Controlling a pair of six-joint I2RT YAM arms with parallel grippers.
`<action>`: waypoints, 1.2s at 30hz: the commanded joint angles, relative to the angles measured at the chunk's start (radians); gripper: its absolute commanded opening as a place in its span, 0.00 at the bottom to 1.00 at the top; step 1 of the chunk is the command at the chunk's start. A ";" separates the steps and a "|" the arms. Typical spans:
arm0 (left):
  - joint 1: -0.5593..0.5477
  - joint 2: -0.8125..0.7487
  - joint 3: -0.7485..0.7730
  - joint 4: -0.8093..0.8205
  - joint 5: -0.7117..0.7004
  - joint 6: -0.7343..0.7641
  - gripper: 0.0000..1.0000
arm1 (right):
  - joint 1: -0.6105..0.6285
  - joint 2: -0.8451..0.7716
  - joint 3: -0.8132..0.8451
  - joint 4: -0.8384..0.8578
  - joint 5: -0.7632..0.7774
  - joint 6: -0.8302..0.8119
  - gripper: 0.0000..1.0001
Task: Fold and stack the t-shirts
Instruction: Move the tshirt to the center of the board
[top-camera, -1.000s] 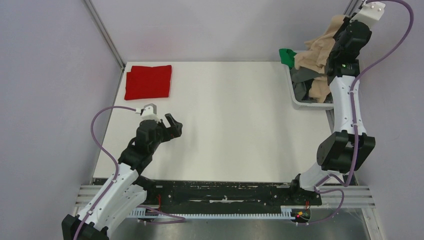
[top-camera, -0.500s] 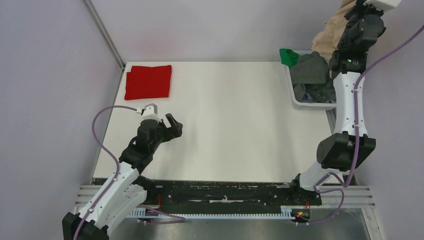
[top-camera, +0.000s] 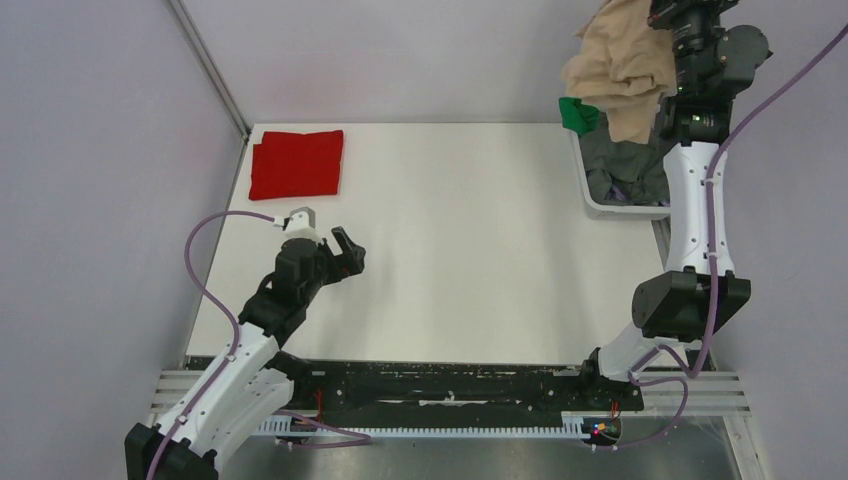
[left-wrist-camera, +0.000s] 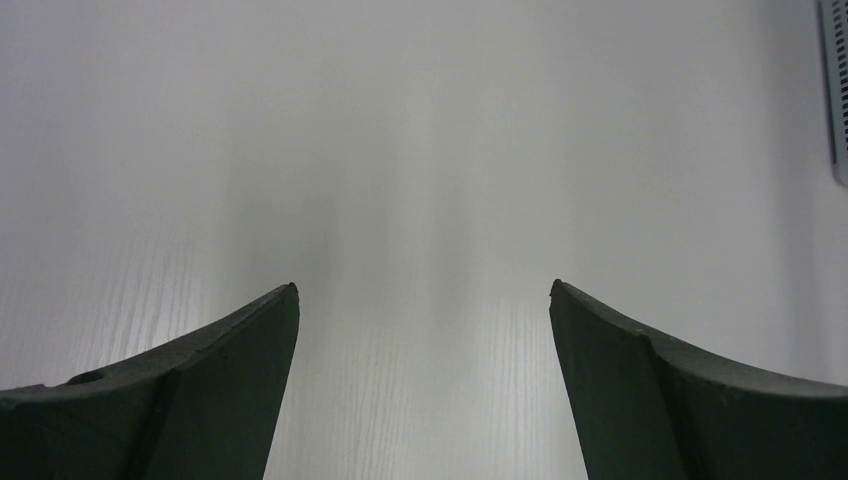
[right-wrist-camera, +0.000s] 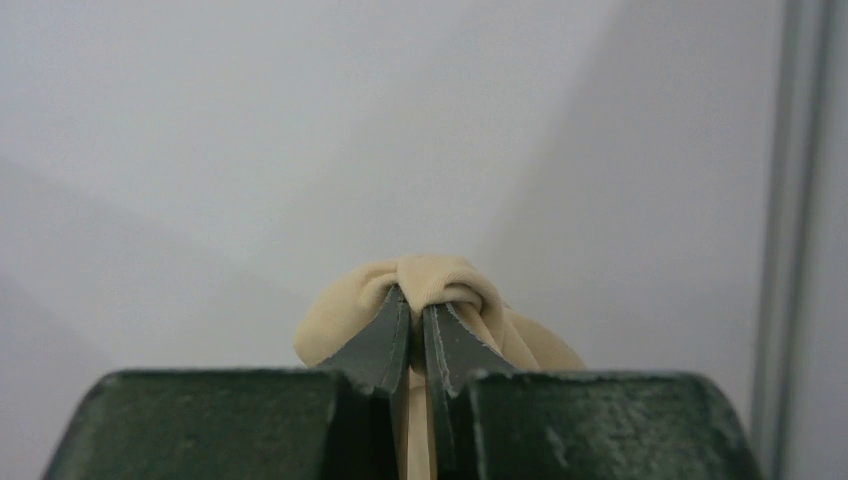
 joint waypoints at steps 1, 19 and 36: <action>0.002 -0.007 0.036 0.024 -0.022 0.027 1.00 | 0.122 -0.027 0.046 0.050 -0.305 0.149 0.00; 0.001 -0.077 0.068 -0.115 -0.192 -0.111 1.00 | 0.471 -0.234 -0.776 -0.351 0.170 -0.328 0.17; 0.003 0.047 0.089 -0.201 -0.178 -0.223 1.00 | 0.785 -0.397 -1.127 -0.314 0.200 -0.266 0.98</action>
